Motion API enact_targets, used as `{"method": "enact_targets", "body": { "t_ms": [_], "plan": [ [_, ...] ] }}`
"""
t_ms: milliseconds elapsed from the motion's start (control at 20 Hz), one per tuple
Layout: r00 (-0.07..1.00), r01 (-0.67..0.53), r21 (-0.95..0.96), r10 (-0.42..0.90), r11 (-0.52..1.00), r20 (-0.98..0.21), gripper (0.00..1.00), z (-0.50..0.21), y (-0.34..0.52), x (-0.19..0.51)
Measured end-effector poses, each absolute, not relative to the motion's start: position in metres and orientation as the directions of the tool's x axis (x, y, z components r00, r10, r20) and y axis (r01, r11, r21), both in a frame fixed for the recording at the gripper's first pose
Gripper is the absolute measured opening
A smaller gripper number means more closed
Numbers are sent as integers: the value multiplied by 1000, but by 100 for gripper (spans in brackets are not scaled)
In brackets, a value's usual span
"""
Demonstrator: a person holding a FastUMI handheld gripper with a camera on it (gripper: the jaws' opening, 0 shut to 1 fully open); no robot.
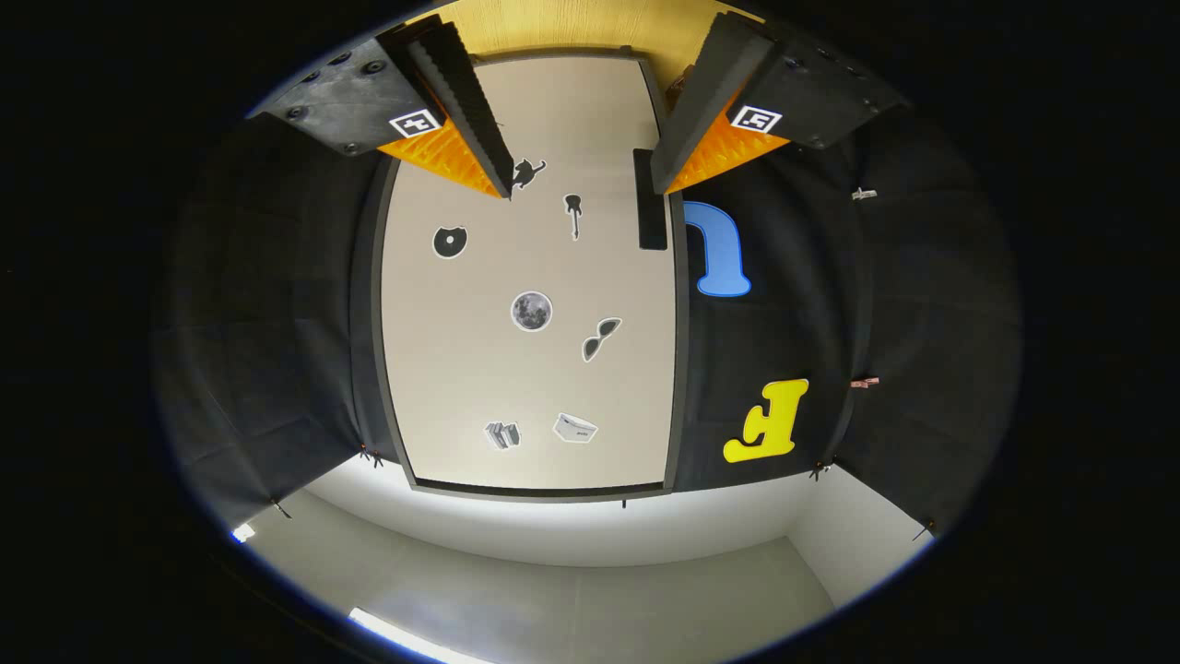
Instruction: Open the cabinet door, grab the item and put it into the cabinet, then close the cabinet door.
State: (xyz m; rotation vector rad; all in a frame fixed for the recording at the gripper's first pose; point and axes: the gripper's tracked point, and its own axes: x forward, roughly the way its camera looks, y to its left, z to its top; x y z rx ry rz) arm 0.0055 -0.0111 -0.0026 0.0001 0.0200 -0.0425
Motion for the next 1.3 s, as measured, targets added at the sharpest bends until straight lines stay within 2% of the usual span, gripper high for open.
{"method": "enact_targets", "body": {
  "t_ms": [450,800,1300],
  "plan": [
    [1000,-7,73,7,997,3,98,-4,20,31],
    [997,-34,55,38,998,-72,97,-41,48,75],
    [991,30,25,-26,999,-128,97,-86,49,140]
  ]
}}
